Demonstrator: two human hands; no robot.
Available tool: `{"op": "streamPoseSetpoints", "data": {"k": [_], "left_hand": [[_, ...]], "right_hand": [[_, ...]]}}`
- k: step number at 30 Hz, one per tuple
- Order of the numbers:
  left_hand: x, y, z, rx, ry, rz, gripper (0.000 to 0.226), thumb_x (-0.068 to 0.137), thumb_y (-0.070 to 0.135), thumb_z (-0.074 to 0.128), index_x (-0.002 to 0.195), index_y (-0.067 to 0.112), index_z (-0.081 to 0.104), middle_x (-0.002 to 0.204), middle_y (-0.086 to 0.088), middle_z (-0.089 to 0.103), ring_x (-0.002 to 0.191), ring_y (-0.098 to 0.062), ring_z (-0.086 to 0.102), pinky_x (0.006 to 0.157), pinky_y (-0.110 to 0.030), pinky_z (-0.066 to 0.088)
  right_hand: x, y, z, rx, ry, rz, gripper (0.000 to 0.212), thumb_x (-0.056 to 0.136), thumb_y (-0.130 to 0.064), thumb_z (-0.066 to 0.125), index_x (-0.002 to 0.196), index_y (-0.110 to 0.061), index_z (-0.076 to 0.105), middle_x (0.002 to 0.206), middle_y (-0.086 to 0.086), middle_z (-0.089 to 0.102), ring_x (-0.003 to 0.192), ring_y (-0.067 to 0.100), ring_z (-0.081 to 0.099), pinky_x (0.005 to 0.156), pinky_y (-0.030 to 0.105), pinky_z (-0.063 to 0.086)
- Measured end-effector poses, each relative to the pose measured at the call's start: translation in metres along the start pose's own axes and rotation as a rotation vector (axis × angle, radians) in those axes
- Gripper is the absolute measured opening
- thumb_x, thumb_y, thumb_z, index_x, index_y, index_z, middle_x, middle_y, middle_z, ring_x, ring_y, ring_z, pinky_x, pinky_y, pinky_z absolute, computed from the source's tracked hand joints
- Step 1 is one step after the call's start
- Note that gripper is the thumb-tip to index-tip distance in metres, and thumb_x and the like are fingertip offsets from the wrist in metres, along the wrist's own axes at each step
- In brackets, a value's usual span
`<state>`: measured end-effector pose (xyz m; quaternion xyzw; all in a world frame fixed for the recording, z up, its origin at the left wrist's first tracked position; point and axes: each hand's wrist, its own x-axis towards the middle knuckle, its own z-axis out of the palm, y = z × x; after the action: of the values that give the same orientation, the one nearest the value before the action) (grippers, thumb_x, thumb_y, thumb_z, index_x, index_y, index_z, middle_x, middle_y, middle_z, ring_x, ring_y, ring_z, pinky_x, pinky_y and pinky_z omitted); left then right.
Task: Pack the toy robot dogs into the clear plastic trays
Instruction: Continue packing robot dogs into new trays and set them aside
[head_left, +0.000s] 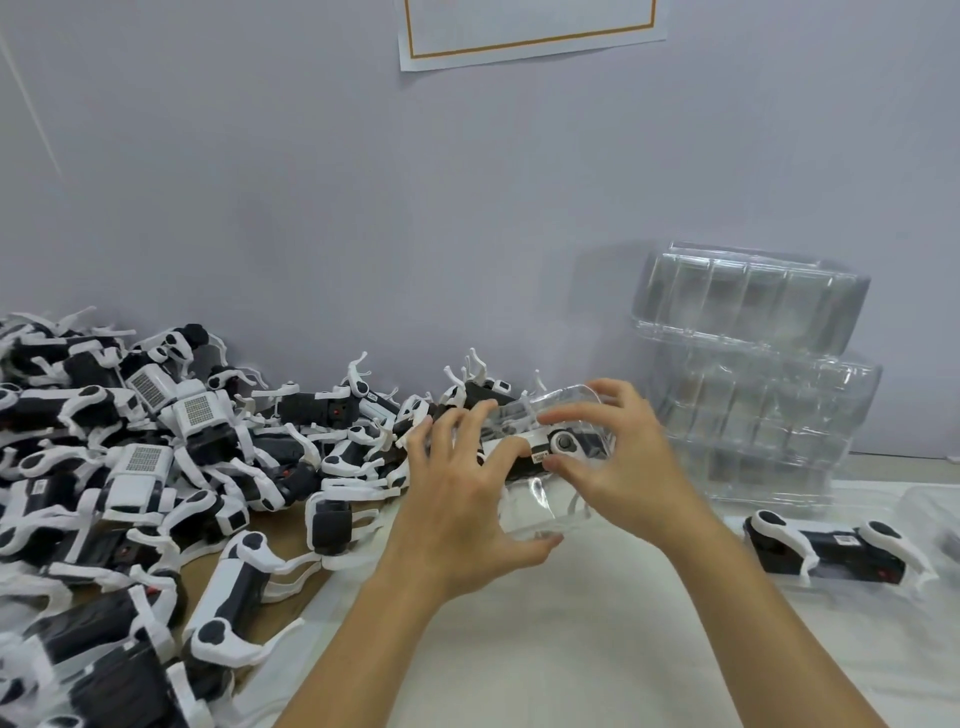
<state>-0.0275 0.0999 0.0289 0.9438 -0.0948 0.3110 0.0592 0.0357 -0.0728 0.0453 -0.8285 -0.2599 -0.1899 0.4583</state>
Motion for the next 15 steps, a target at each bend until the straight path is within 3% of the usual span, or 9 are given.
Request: {"op": "streamPoseSetpoints", "data": {"k": [5,10,15], "left_hand": [[0.0008,-0.0017,-0.0004,0.021,0.007,-0.013,0.076,0.062,0.074,0.065,0.121,0.026,0.061,0.15,-0.007,0.039,0.136,-0.033,0.034,0.114,-0.054,0.02],[-0.0013,-0.0033,0.0017,0.031,-0.011,-0.007,0.079,0.062,0.077,0.063,0.124,0.029,0.059,0.151,-0.004,0.037,0.138,-0.028,0.032,0.116,-0.05,0.014],[-0.0009,-0.0054,0.0029,0.031,-0.001,0.011,0.078,0.062,0.078,0.062,0.125,0.031,0.059,0.152,-0.004,0.036,0.139,-0.028,0.032,0.117,-0.051,0.013]], "right_hand": [[0.0002,-0.0003,0.0054,-0.042,0.051,-0.018,0.029,0.075,-0.029,0.085,0.086,-0.05,0.069,0.128,-0.015,0.041,0.121,0.006,0.036,0.1,0.025,0.03],[-0.0004,-0.0009,0.0034,-0.048,-0.01,-0.008,0.034,0.073,-0.03,0.086,0.078,-0.055,0.064,0.128,-0.014,0.042,0.124,0.008,0.036,0.1,0.025,0.029],[-0.0019,-0.0006,0.0054,-0.053,-0.016,0.004,0.026,0.076,-0.033,0.083,0.083,-0.053,0.067,0.128,-0.016,0.041,0.124,0.007,0.035,0.102,0.028,0.031]]}}
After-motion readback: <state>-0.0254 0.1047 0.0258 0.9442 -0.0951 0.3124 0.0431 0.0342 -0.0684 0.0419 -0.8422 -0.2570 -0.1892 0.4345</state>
